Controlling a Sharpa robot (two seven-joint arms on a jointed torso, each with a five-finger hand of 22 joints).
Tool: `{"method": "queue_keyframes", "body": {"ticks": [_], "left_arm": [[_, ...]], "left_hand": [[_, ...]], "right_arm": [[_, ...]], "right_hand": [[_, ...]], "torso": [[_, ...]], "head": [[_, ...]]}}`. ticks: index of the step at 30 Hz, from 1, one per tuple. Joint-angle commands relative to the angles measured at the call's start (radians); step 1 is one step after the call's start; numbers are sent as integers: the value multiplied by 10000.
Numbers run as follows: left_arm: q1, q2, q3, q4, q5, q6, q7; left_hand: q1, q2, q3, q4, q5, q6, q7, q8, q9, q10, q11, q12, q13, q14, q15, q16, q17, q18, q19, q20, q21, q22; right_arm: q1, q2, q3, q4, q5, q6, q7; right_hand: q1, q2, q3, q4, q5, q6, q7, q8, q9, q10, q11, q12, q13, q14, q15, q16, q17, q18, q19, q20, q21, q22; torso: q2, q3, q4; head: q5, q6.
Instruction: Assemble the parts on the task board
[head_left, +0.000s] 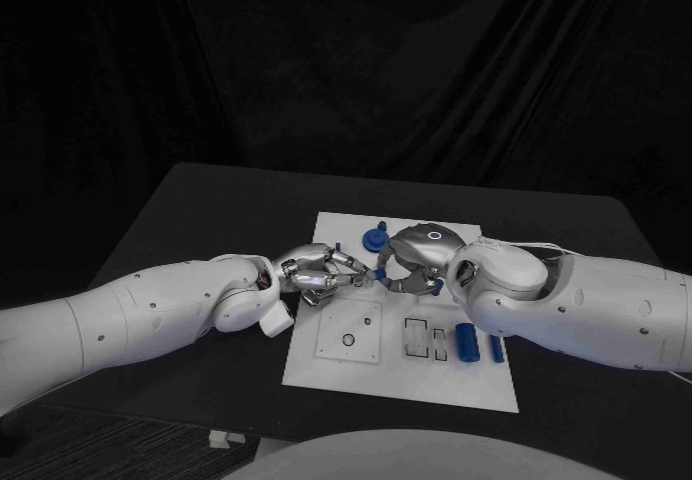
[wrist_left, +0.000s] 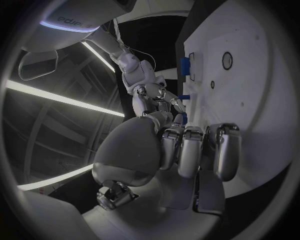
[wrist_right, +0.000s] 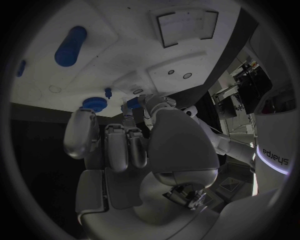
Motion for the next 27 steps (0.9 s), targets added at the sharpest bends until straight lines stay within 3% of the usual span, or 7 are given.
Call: {"method": "queue_keyframes", "body": {"ticks": [1, 13, 20, 27], "left_arm": [[-35, 40, 8, 5, 19, 58, 3], [-72, 69, 8, -59, 19, 142, -191], [-89, 65, 8, -76, 18, 215, -341], [-99, 58, 8, -92, 18, 174, -326]], "left_hand": [[-105, -31, 62, -5, 8, -71, -30, -64, -14, 1097, -51, 34, 2625, 1072, -62, 27, 2633, -95, -61, -6, -45, 1455], [-127, -28, 99, -9, 1, -92, -28, -85, -17, 1097, -50, 34, 2625, 1072, -61, 27, 2633, -89, -96, -7, -54, 1439], [-166, -25, 133, -2, -13, -68, -3, -83, -8, 1097, -38, 34, 2625, 1072, -56, 27, 2633, -78, -159, -6, -70, 1406], [-175, -20, 146, -1, -15, -60, 2, -82, -5, 1097, -34, 34, 2625, 1072, -54, 27, 2633, -74, -184, -5, -76, 1391]], "right_arm": [[-2, 0, 5, 47, -58, -180, 197], [-6, -9, 5, 71, -58, -289, 330], [-7, -13, 5, 72, -58, -304, 384], [-9, -15, 4, 68, -58, -289, 419]], "right_hand": [[64, -18, 51, -14, -59, 88, -40, 27, 26, 1040, -63, 26, 2634, 887, -82, 48, 1919, 52, 30, -28, 49, 1641], [67, -26, 60, -29, -78, 107, -44, 36, 36, 1040, -65, 26, 2634, 889, -84, 57, 1927, 46, 40, -30, 84, 1649], [80, -33, 85, -63, -97, 146, -57, 55, 58, 1040, -76, 26, 2634, 886, -90, 43, 1914, 47, 38, -33, 81, 1648], [88, -38, 93, -78, -101, 157, -61, 60, 65, 1040, -79, 26, 2634, 884, -92, 32, 1904, 48, 36, -34, 78, 1647]], "torso": [[9, -9, -6], [9, -1, 14], [5, -7, 7], [3, -13, 10]], "head": [[7, -29], [-3, -131], [25, -91], [9, -148]]}}
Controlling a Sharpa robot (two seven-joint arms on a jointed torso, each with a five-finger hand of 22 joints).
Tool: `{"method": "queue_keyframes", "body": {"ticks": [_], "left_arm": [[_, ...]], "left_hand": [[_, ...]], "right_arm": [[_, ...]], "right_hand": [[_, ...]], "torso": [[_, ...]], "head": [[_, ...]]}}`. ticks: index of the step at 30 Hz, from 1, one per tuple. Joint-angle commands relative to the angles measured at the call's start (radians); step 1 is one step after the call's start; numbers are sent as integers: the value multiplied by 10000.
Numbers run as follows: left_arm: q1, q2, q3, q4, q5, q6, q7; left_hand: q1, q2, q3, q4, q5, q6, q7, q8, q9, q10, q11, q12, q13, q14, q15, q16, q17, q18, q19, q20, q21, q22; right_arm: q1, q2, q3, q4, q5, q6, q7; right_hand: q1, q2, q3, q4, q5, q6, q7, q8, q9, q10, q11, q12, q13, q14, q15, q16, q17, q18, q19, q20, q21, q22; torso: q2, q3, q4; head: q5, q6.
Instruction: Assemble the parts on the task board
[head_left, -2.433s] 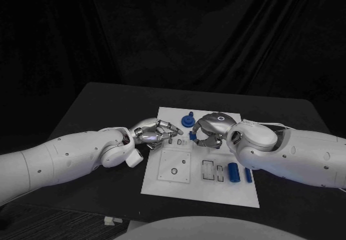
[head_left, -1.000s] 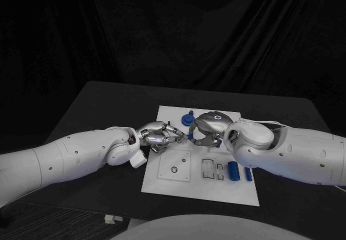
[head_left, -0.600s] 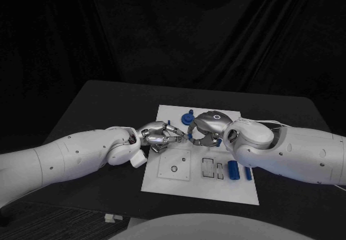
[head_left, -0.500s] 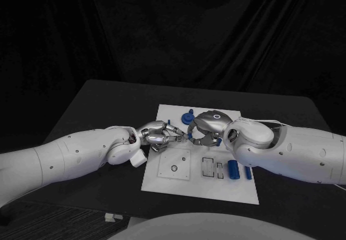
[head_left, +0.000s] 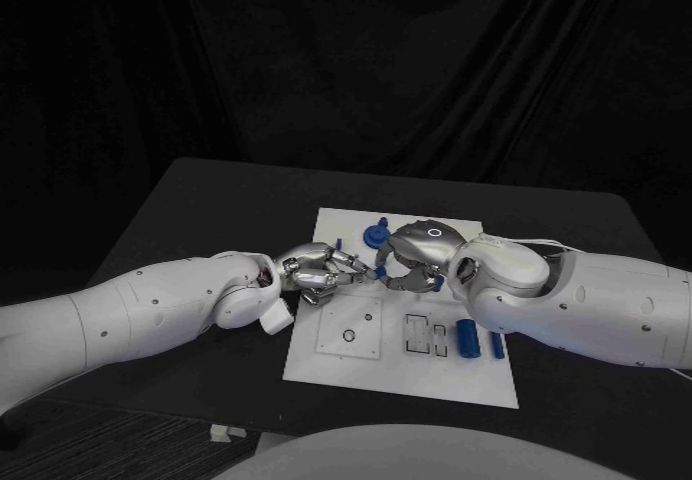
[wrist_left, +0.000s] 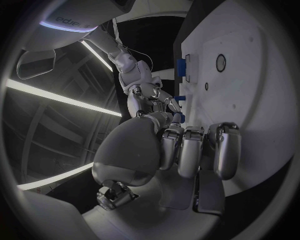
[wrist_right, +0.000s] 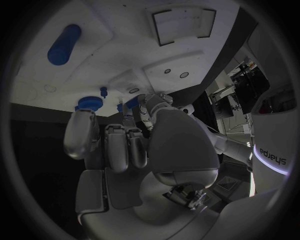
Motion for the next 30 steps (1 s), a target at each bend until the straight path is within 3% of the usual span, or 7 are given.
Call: {"method": "queue_keyframes", "body": {"ticks": [1, 18, 30], "left_arm": [[-29, 17, 1, 1, 15, 99, -46], [-54, 48, 1, -81, 15, 17, -3], [-66, 89, 1, -112, 15, 31, -13]], "left_hand": [[-96, -20, 35, 1, -15, -26, 39, -43, -4, 1097, -34, 34, 2625, 1072, -54, 27, 2634, -73, -91, 9, -35, 1393], [-151, -3, 178, -34, -23, -173, 40, -151, -23, 1097, -17, 34, 2625, 1072, -32, 27, 2634, -54, -214, 22, -68, 1341], [-165, 4, 214, -42, -26, -195, 39, -167, -22, 1097, -16, 34, 2625, 1072, -29, 27, 2634, -33, -326, 25, -97, 1275]], "right_arm": [[-6, -1, 15, 40, -57, -215, 136], [-12, 38, 14, 25, -57, -131, 152], [-12, 97, 14, 8, -57, 19, 99]], "right_hand": [[116, -9, 56, -31, -23, 157, -58, 38, 16, 1040, -79, 26, 2631, 847, -55, 34, 1904, 47, 36, -35, 21, 1647], [121, -18, 66, -49, -31, 166, -61, 42, 26, 1040, -84, 26, 2631, 843, -59, 17, 1889, 51, 30, -37, 5, 1643], [130, -37, 76, -77, -70, 179, -67, 48, 40, 1040, -89, 26, 2631, 834, -65, -17, 1857, 59, 16, -41, -35, 1632]], "torso": [[-4, -5, 4], [1, -4, -2], [3, -4, -3]], "head": [[-15, -28], [15, 12], [2, -25]]}}
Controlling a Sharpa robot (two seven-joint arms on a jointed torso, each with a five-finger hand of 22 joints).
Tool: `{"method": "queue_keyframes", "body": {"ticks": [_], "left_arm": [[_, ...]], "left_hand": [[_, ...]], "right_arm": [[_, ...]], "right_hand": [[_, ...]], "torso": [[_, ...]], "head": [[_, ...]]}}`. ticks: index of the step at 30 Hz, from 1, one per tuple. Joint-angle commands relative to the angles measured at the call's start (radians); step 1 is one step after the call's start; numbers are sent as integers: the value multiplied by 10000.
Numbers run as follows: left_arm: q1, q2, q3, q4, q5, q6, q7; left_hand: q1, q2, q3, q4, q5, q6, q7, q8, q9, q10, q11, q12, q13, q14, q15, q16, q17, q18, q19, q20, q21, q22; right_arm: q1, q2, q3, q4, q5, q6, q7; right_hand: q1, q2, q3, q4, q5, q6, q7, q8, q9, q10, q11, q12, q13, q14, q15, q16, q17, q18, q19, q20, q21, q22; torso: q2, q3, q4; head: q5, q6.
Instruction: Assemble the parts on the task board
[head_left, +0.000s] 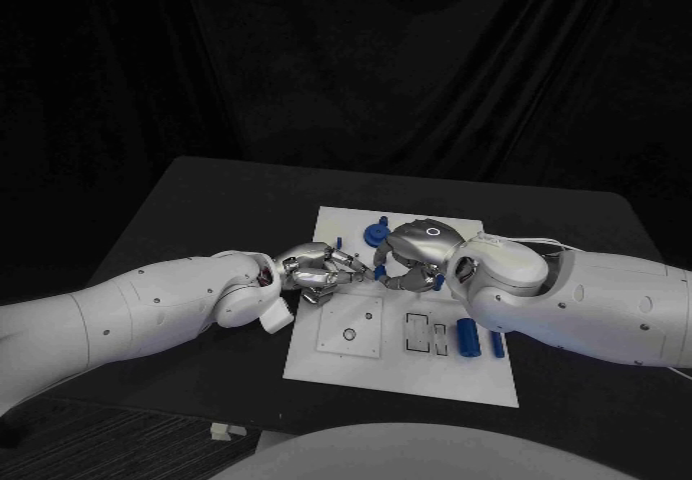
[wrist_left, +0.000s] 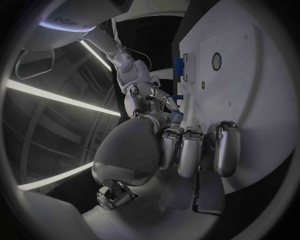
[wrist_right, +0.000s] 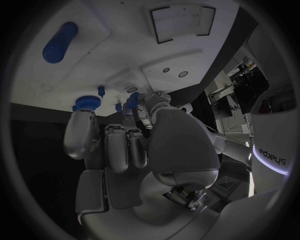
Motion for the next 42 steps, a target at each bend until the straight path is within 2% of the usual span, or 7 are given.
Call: {"method": "queue_keyframes", "body": {"ticks": [1, 19, 23, 37, 42], "left_arm": [[-26, 43, 6, 13, 19, 40, 40], [-33, 83, 6, -21, 19, 53, -63], [-33, 89, 6, -35, 19, 62, -80], [-44, 99, 6, -65, 19, 108, -132], [-50, 98, 6, -68, 19, 138, -155]], "left_hand": [[-86, 4, 63, -1, -26, -88, 4, -70, -8, 1097, -16, 34, 2625, 1072, -29, 27, 2635, -35, -82, -7, -59, 1276], [-114, -6, 93, -7, -39, -103, 13, -84, -5, 1097, -10, 34, 2625, 1072, -24, 27, 2635, -22, -161, -4, -81, 1236], [-121, -9, 97, -7, -43, -104, 16, -86, -4, 1097, -9, 34, 2625, 1072, -23, 27, 2635, -14, -199, -3, -91, 1213], [-147, -6, 122, -5, -52, -104, 23, -90, 1, 1097, -1, 34, 2625, 1072, -16, 27, 2635, -2, -274, 0, -112, 1174], [-152, -5, 128, -4, -54, -104, 24, -92, 2, 1097, 0, 34, 2625, 1072, -15, 27, 2635, 2, -294, 1, -118, 1163]], "right_arm": [[-10, 34, 10, 24, -57, 33, 16], [-10, 100, 11, 39, -57, 120, 6], [-10, 101, 11, 38, -57, 171, -11], [-9, 110, 11, 13, -57, 233, -33], [-9, 116, 11, 1, -57, 215, -33]], "right_hand": [[56, 23, 38, -20, -47, 144, -104, 71, 13, 1040, -92, 26, 2631, 831, -67, -31, 1843, 58, 16, -42, -30, 1632], [75, 24, 63, -54, -89, 166, -114, 82, 33, 1040, -104, 26, 2631, 819, -75, -81, 1798, 67, 1, -48, -75, 1620], [84, 28, 75, -67, -102, 174, -118, 86, 41, 1040, -108, 26, 2631, 812, -79, -108, 1773, 75, -11, -51, -114, 1609], [88, 35, 97, -94, -168, 201, -127, 100, 67, 1040, -116, 26, 2631, 802, -88, -149, 1736, 79, -19, -59, -133, 1603], [90, 40, 104, -102, -188, 213, -131, 107, 77, 1040, -120, 26, 2631, 800, -91, -157, 1729, 80, -21, -61, -136, 1601]], "torso": [[4, -2, -7], [0, 2, 2], [-4, -5, -1], [-1, 13, 0], [-3, 4, -12]], "head": [[-15, 9], [-4, 47], [-7, 25], [17, -5], [15, -7]]}}
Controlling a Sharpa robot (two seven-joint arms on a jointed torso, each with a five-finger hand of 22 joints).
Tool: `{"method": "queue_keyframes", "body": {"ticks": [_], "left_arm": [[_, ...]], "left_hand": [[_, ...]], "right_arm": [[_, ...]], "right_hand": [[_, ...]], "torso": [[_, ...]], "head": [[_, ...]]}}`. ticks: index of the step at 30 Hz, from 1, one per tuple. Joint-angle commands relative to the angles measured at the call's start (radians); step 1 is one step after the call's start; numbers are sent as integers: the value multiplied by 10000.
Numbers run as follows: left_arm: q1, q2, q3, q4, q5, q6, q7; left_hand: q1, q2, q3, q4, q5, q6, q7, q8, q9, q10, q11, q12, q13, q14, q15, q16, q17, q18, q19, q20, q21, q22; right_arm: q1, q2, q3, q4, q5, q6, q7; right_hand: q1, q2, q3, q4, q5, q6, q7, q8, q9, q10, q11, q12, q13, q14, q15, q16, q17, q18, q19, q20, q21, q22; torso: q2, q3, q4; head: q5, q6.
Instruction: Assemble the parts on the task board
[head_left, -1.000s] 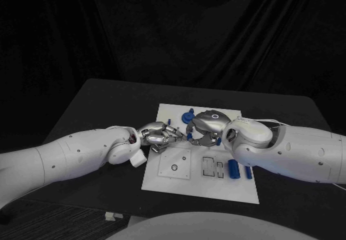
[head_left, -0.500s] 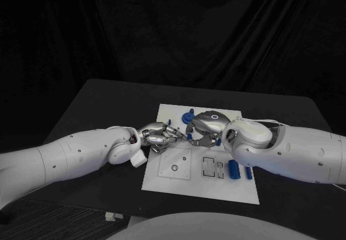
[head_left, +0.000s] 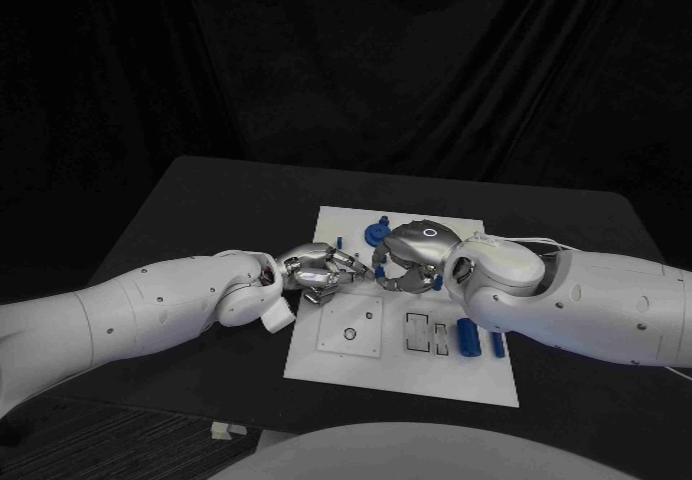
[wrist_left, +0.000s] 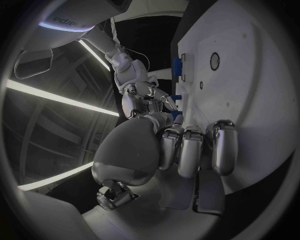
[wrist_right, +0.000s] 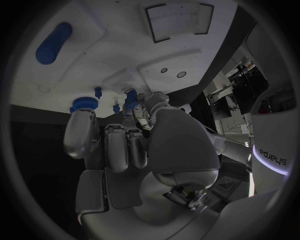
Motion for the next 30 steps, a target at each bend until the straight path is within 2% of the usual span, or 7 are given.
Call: {"method": "queue_keyframes", "body": {"ticks": [1, 10, 17, 24, 30], "left_arm": [[-33, 31, 3, 9, 21, 133, -12], [-43, 56, 3, -18, 22, 162, -35], [-49, 59, 3, -33, 22, 187, -57], [-53, 61, 3, -48, 22, 216, -80], [-55, 29, 3, -31, 22, 192, -84]], "left_hand": [[-79, -3, 80, -5, -57, -77, -15, -55, -4, 1097, 1, 34, 2626, 1072, -13, 27, 2630, -6, -82, 2, -42, 1158], [-79, -3, 80, -5, -57, -77, -15, -55, -4, 1097, 1, 34, 2626, 1072, -13, 27, 2630, -6, -82, 2, -42, 1158], [-90, -3, 90, -5, -62, -79, -11, -59, -3, 1097, 4, 34, 2626, 1072, -10, 27, 2630, 1, -121, 4, -53, 1137], [-101, -1, 101, -5, -65, -73, -7, -58, 1, 1097, 7, 34, 2626, 1072, -7, 27, 2630, 3, -135, 6, -58, 1133], [-101, -1, 101, -5, -65, -73, -7, -58, 1, 1097, 7, 34, 2626, 1072, -7, 27, 2630, 3, -135, 6, -58, 1133]], "right_arm": [[-9, 15, 8, 11, -56, 35, -30], [-9, 39, 8, 6, -56, -24, -35], [-10, 39, 8, -3, -56, -69, -32], [-10, 51, 8, -9, -56, -93, -31], [-10, 49, 8, -20, -56, -92, -37]], "right_hand": [[68, 44, 51, -21, -47, 217, -128, 41, 27, 1038, -47, 26, 2634, 828, -64, -33, 1729, 80, -21, -61, -57, 1602], [70, 47, 57, -29, -66, 228, -132, 47, 36, 1038, -51, 26, 2634, 828, -67, -32, 1730, 79, -19, -64, -52, 1603], [71, 46, 60, -35, -80, 234, -134, 51, 41, 1038, -54, 26, 2634, 828, -68, -34, 1728, 81, -23, -65, -63, 1600], [71, 46, 60, -35, -80, 234, -134, 51, 41, 1038, -54, 26, 2634, 828, -68, -34, 1728, 81, -23, -65, -63, 1600], [75, 47, 67, -47, -101, 244, -140, 56, 51, 1038, -58, 26, 2634, 827, -72, -38, 1725, 79, -20, -68, -52, 1602]], "torso": [[-1, -5, -10], [4, -8, 7], [0, -11, 0], [-3, -9, -2], [-4, -7, 7]], "head": [[-2, 4], [-8, 39], [-5, -2], [14, 73], [-6, 17]]}}
